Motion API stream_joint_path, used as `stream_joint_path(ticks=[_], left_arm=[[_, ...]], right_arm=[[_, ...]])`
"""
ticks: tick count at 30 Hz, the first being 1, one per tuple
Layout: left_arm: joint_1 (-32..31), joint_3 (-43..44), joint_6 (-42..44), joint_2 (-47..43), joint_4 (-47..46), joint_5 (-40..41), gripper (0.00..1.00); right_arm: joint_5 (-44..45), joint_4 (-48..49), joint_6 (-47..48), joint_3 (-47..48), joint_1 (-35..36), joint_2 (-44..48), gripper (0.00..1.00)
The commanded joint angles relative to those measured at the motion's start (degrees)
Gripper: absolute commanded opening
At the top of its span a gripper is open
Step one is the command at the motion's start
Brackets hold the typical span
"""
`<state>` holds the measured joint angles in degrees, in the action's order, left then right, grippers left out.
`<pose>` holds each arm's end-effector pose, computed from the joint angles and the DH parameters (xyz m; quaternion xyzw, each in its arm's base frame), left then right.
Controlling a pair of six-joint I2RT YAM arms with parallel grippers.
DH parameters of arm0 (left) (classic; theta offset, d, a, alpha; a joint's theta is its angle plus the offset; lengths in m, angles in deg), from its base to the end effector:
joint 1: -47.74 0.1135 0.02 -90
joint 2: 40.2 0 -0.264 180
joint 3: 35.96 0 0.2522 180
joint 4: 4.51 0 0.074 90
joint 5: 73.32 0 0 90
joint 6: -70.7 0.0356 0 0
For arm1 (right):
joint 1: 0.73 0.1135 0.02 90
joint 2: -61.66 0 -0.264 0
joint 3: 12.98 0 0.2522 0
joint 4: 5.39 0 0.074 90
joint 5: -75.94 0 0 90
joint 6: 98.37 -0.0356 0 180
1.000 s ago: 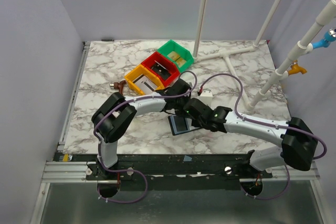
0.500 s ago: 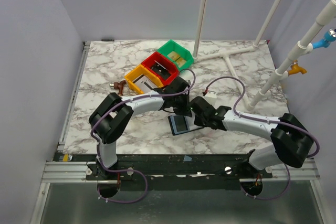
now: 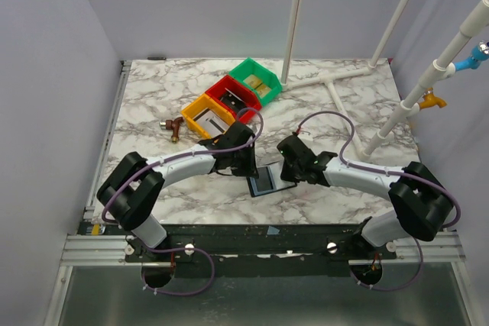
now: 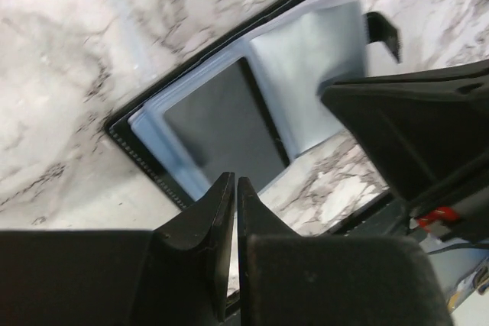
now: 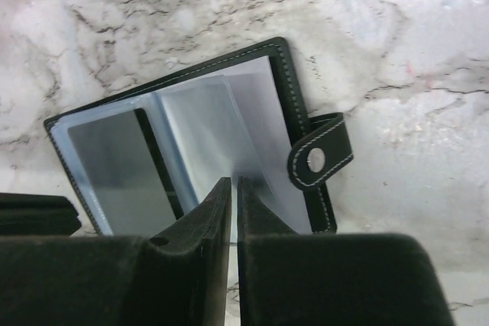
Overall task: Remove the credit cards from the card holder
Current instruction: Remove the credit card from the card holder.
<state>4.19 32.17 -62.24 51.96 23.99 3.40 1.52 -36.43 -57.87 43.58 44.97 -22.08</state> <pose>0.2309 -0.2308 0.1884 0.0421 0.9405 -0.2983 0.1574 0.1972 0.1884 0.1687 0.0687 0.9512 0.1124 0.2792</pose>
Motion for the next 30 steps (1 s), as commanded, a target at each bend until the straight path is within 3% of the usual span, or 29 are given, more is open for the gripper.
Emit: stream_joint_path(ticks=[1,9,30], left_arm=[[0.62,-4.09,0.68,-2.53,-0.79,1.61,0.08],[0.62,-4.76,0.40,-2.33,-1.58,1.56,0.08],[0.72,-2.52,0.66,2.78,-3.23,-0.52,0.07]], right_arm=[[-4.98,2.96,2.66,1.75,-0.05,0.43,0.13],[-8.65,4.82,3.99,3.02,-0.25,-2.41,0.24],[-14.80,7.91,5.00,0.72,-4.48,-3.64,0.24]])
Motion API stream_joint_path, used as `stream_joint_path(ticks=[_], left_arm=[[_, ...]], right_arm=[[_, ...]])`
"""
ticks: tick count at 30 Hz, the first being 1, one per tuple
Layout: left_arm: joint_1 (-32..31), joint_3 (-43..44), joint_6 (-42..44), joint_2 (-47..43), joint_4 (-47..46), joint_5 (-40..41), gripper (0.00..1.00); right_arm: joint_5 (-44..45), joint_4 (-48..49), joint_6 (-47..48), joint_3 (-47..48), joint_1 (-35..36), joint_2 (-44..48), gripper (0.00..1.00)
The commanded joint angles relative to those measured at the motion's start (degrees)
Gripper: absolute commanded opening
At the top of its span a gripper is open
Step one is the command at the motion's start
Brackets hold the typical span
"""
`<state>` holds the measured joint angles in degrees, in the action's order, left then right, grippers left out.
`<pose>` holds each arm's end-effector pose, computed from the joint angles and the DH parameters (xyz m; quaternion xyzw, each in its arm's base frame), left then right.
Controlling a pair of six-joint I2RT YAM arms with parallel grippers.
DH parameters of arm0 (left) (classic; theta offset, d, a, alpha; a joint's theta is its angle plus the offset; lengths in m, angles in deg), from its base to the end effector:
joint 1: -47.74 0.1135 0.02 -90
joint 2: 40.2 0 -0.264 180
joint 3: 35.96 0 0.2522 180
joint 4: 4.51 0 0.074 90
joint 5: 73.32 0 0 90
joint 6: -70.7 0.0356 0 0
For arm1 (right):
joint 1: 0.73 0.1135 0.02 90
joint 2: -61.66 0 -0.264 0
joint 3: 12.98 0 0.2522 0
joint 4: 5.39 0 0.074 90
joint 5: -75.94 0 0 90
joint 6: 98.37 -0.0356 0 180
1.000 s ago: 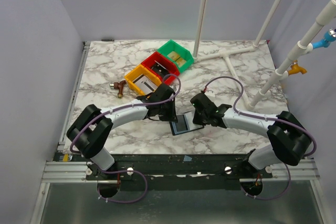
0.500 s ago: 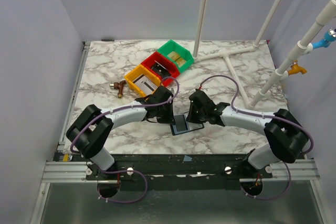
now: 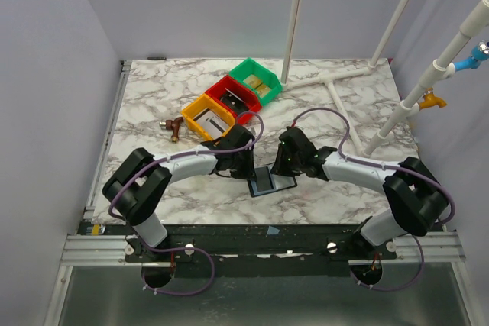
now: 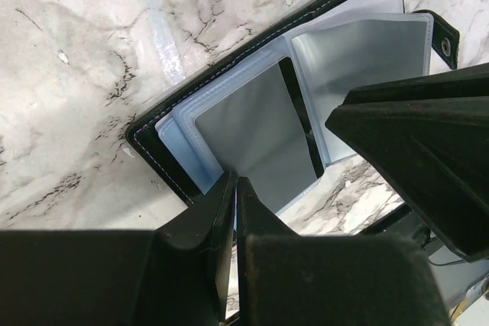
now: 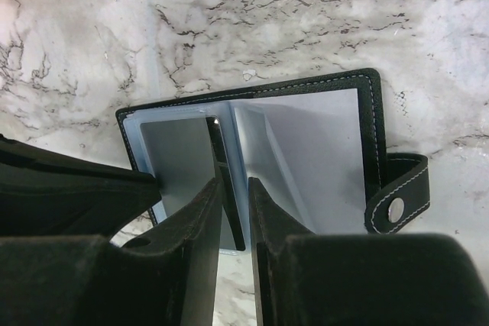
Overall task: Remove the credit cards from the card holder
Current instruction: Remove the credit card from the card holder.
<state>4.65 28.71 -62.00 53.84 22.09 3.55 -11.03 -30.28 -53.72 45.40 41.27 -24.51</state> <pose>0.2276 -0.2240 0.1631 0.0367 0.9498 -0.2780 0.1386 0.2182 0.1939 0.1722 0.0361 0.9465 0.2028 0.2486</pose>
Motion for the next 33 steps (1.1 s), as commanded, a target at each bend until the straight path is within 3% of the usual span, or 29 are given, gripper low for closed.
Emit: stream_joint_path(ticks=[1,33], left_arm=[[0.22,1.02,0.44,1.19,-1.33,-0.85,0.07],[0.12,4.72,1.22,6.31,0.89,-0.67,0.05]], right_arm=[[-2.55,1.88,0.87,-1.20,-0.97,-1.34,0.24],[-21.89,21.10,-5.80,-14.69,-10.92,-0.74,0.28]])
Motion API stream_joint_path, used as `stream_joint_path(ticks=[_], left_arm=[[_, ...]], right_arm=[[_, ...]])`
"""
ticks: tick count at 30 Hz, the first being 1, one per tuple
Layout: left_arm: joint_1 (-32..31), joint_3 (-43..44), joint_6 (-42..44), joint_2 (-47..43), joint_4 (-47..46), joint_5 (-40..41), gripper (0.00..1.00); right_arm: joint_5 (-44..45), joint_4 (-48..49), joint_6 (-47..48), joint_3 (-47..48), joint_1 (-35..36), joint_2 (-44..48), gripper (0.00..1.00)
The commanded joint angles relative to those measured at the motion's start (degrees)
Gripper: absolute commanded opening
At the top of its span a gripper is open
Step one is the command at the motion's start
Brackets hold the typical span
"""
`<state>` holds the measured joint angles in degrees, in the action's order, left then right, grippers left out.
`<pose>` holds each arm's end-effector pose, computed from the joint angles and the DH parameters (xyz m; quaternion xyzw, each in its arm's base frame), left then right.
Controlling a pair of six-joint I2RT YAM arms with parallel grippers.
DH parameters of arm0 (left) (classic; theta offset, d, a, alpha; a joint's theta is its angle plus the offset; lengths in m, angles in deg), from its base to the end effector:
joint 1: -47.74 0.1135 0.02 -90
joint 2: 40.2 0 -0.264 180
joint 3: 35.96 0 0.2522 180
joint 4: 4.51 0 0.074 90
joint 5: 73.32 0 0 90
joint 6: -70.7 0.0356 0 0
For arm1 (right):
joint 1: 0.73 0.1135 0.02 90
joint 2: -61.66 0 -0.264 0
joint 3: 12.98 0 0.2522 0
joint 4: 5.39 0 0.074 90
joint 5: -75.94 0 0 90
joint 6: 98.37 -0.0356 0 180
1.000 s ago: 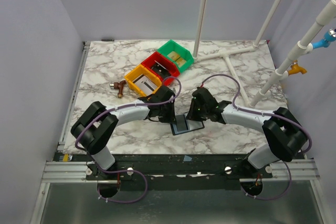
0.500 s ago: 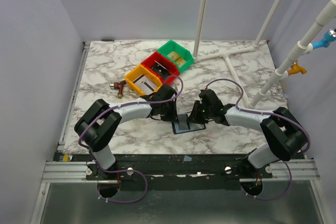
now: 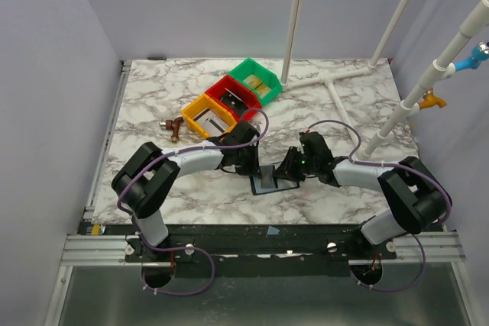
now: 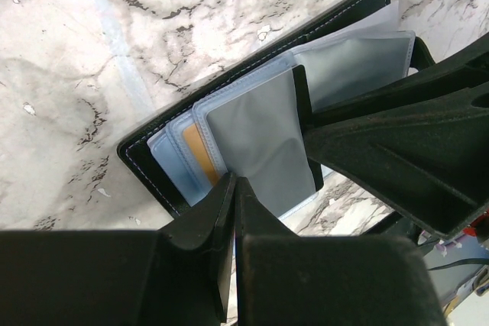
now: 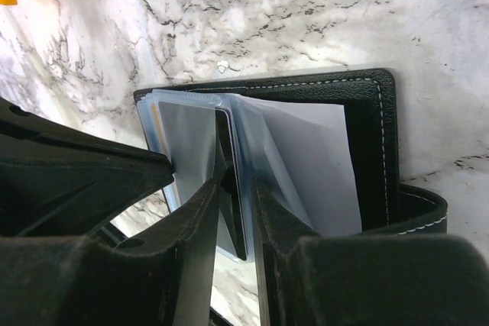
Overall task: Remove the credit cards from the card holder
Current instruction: Remove the credit card from the card holder.
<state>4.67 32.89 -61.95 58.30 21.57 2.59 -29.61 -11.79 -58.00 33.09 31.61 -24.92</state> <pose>0.2420 -0.2380 0.1601 0.0396 0.9483 -0.2848 0.1346 0.2230 0.1525 0.1341 0.0894 0.9186 0.3336 0.1921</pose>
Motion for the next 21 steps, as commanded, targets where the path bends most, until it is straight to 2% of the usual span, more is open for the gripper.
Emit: stream_joint_path(ticks=[1,21], left_arm=[[0.01,0.54,1.17,1.87,1.49,0.27,0.05],[-1.05,0.91,1.35,3.24,1.70,-0.09,0.00]], right_arm=[[-4.12,3.57,-1.82,-2.79,-1.63,-0.34,0.27],[-9.51,10.43,-4.43,-5.52,-3.24,-0.20,0.20]])
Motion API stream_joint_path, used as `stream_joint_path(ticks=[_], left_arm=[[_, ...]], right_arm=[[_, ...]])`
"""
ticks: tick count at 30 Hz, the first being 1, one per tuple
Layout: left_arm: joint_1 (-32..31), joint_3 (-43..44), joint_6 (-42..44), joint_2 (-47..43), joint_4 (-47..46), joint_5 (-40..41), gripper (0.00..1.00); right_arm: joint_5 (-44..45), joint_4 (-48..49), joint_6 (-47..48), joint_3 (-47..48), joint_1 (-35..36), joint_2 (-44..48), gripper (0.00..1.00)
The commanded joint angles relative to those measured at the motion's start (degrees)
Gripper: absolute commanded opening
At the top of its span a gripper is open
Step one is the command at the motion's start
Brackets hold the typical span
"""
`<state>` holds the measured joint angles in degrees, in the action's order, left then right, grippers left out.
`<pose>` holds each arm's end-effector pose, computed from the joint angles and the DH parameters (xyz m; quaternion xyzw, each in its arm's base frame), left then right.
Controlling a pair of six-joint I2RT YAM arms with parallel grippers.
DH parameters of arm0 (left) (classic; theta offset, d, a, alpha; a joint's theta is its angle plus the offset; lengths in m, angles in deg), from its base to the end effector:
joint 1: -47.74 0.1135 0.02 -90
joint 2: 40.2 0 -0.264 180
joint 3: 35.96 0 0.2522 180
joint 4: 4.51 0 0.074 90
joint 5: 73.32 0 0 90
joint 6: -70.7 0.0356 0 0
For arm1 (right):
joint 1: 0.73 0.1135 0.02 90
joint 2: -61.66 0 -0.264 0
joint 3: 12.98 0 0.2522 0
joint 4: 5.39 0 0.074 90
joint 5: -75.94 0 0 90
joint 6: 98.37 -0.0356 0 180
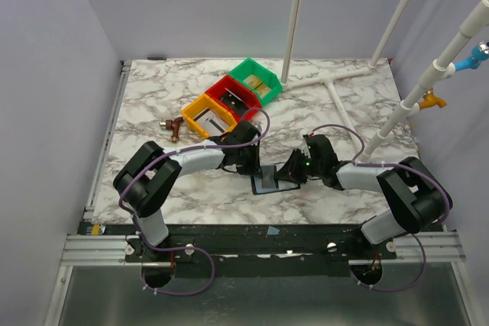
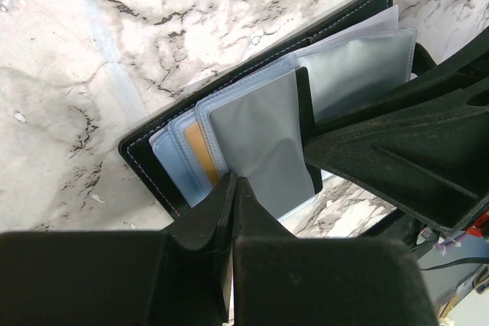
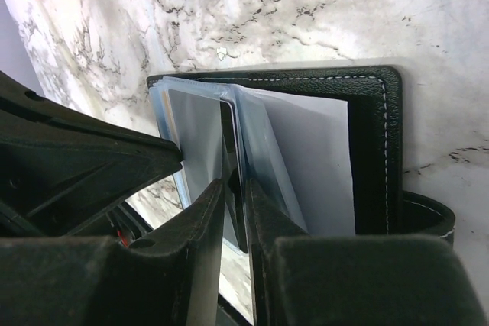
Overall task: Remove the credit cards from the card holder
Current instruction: Remove the credit card from the card holder.
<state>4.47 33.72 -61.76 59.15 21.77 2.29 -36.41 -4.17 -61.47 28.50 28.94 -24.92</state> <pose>0.2435 -0.2414 0.1593 0.0434 0.9484 -0.2854 0.1314 0.2186 0.1401 0.1243 0.1089 0.8993 0.3878 0.1704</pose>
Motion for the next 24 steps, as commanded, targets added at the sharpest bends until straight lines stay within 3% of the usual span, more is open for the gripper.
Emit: stream_joint_path(ticks=[1,17,24], left_arm=[[-0.86,0.07,1.15,2.43,1.51,0.23,0.00],[-0.90,-0.55,0.80,2.83,1.02,-0.03,0.00],[-0.93,-0.98,0.86,2.67,1.04,0.19,0.00]], right_arm=[[-3.06,3.13,-1.11,-1.09,-0.66,-0.30,0.20],[-8.58,12.07,-5.37,-3.07,-2.16,-1.89,0.19],[-6.84,11.24,-4.76,-3.19,-2.16,-2.89,0.03]])
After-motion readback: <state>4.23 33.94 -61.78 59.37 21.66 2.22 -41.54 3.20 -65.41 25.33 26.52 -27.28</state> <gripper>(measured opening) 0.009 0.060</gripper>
